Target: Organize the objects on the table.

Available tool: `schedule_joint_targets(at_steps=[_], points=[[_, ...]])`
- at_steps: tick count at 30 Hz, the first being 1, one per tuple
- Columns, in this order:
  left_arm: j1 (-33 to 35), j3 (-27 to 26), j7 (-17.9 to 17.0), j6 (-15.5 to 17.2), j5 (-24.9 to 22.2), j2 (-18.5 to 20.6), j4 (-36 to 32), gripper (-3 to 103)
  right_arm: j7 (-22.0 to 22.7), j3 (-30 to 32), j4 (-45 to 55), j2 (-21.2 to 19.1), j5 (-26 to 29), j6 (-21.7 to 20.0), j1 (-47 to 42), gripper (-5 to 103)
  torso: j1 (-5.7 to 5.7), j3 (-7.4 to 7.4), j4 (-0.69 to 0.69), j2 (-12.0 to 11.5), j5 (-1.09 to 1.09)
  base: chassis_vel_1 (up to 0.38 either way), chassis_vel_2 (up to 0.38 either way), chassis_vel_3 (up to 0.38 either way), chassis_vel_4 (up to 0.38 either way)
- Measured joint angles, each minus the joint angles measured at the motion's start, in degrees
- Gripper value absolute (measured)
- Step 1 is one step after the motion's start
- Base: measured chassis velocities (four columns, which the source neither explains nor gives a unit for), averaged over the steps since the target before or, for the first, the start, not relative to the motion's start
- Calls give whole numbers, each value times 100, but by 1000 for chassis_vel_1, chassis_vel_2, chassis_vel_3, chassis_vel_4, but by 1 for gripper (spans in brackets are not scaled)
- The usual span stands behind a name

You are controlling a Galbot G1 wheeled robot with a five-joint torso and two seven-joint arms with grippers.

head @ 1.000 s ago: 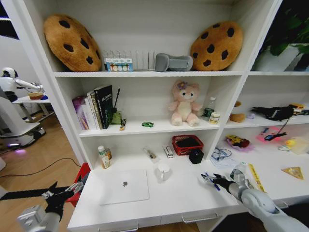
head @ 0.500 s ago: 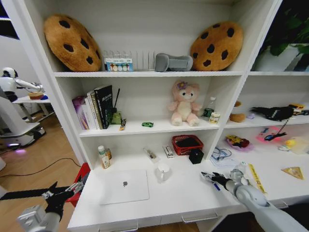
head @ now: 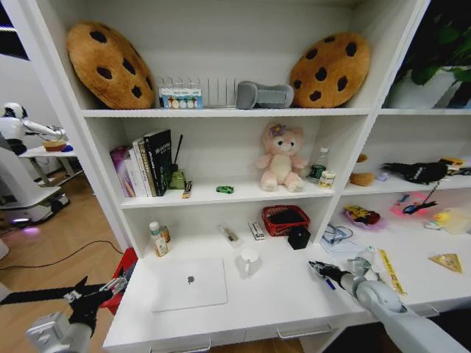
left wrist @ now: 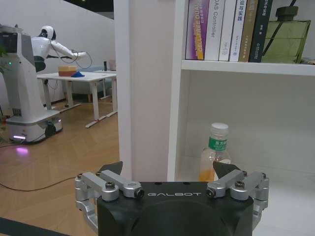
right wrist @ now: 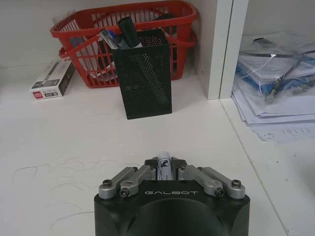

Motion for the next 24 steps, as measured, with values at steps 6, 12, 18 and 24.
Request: schedule_joint_targets(at_steps=[6,12,18,24], points=[[0,0,0,0,0,0,0,100,-18,61,-12,11,-7,4,-61,11,0,0,0,0,-1,0,0,0,0],[0,0,0,0,0,0,0,100,-37,101,56,29,-3,27,-88,11,0,0,0,0,1,0,0,0,0],[0,0,0,0,0,0,0,100,-674,355,257,81,-536,1154,423,11,-1,-1,-2,0,0,0,0,0,0],[0,0,1,1,0,0,0,100,-361,-681,-678,346,-1772,3254,1798,11,0,0,1,0,0,0,0,0,0]])
